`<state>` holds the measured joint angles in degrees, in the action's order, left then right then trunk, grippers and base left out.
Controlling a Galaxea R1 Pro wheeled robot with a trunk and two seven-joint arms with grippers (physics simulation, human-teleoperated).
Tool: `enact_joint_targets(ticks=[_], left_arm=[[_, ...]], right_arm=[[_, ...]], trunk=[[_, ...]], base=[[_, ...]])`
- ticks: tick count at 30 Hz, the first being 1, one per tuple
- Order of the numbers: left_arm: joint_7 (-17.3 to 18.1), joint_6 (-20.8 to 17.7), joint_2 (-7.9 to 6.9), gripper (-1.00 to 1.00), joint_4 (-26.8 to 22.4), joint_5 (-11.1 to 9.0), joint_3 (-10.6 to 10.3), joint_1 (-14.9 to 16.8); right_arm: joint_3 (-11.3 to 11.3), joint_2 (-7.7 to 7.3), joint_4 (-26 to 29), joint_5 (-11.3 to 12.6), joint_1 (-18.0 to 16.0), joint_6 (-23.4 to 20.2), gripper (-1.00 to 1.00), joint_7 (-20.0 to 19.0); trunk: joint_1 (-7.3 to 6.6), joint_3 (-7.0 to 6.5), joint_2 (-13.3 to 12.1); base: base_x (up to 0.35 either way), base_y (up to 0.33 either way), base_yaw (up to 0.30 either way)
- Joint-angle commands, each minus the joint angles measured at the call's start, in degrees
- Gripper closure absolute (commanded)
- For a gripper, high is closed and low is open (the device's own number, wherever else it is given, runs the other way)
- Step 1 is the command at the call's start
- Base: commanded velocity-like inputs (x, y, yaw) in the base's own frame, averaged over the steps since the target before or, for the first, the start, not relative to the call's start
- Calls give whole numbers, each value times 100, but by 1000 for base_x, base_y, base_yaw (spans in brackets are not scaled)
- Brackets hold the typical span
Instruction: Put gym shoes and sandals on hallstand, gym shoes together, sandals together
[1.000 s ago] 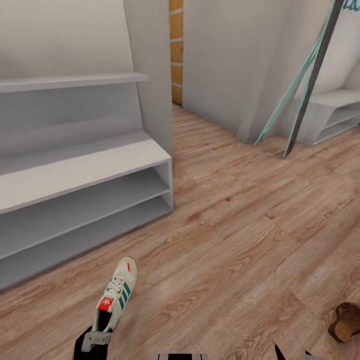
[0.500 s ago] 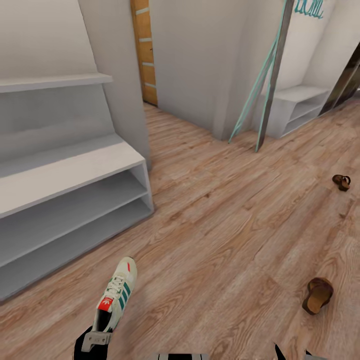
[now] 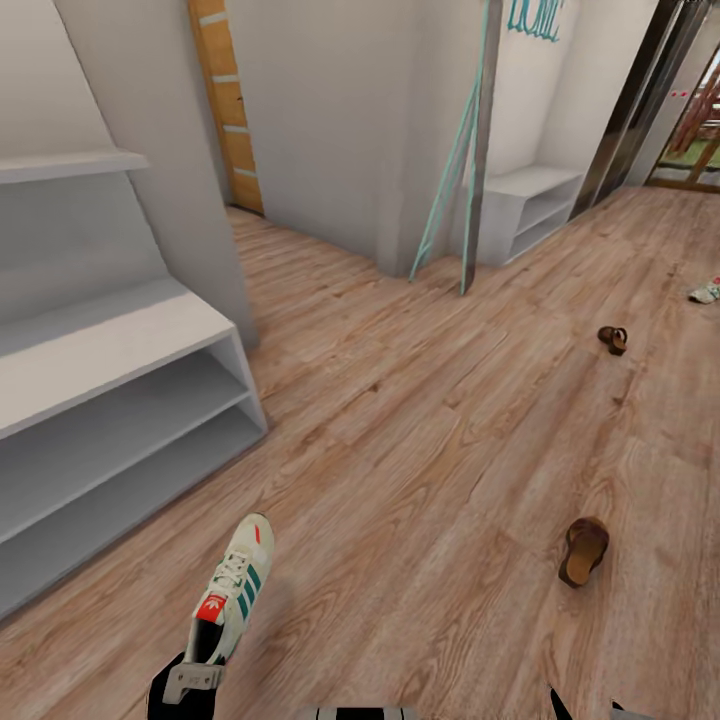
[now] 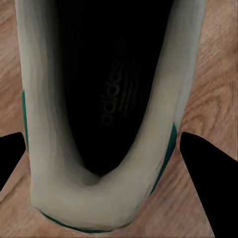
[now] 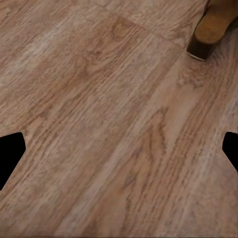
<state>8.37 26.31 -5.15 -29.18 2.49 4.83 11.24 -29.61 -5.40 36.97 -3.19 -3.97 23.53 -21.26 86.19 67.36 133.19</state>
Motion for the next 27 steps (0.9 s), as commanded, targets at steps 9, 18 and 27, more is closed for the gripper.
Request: enact_joint_targets(ticks=[9,18,27], left_arm=[[50,15,5,100,0,24,44,1],[50,15,5,100,0,23,44,1],[50,15,5,100,0,23,44,1]], right_arm=[[-35,12,-5,-33,-8,20,-100,-45],[-30,12,-5,-33,-8,20,-100,-45],[-30,12,-5,-33,-8,20,-100,-45]], trunk=[[-1,4,1],[-1,4,1],[-1,4,1]], base=[[0,0,-300],[0,0,-300],[0,0,-300]])
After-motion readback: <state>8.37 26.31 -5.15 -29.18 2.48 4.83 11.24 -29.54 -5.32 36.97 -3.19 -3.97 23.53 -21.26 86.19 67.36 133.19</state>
